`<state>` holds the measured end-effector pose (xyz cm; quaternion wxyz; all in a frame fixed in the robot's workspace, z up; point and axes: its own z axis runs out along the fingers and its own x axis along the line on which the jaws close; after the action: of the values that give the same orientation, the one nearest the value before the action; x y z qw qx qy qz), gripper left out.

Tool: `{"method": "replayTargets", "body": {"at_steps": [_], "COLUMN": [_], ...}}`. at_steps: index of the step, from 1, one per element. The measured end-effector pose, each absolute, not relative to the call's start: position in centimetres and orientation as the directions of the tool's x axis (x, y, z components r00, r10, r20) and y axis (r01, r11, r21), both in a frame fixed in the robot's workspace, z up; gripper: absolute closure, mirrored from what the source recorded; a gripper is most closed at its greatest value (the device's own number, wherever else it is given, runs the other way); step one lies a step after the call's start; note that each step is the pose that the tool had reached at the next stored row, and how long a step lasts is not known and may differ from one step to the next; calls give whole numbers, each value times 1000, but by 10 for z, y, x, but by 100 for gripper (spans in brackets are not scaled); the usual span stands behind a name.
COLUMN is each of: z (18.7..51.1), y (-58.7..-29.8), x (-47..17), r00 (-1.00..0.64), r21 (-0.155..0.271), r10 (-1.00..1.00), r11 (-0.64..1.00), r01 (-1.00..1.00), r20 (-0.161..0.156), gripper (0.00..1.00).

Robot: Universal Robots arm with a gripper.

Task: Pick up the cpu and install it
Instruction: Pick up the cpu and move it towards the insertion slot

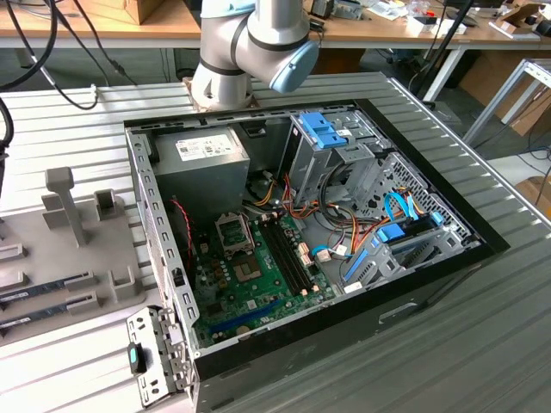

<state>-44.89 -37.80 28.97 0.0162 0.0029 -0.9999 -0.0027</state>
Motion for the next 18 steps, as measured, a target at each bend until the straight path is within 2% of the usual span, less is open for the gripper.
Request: {"method": "replayTargets", "body": {"at_steps": [18], "z": [296], "y": [-378], "x": [-449], "r00": [-999], "r21": [5], "r10": [-6], "r11": [1000], "r01": [-6], "r20": [33], "gripper": [53]}}
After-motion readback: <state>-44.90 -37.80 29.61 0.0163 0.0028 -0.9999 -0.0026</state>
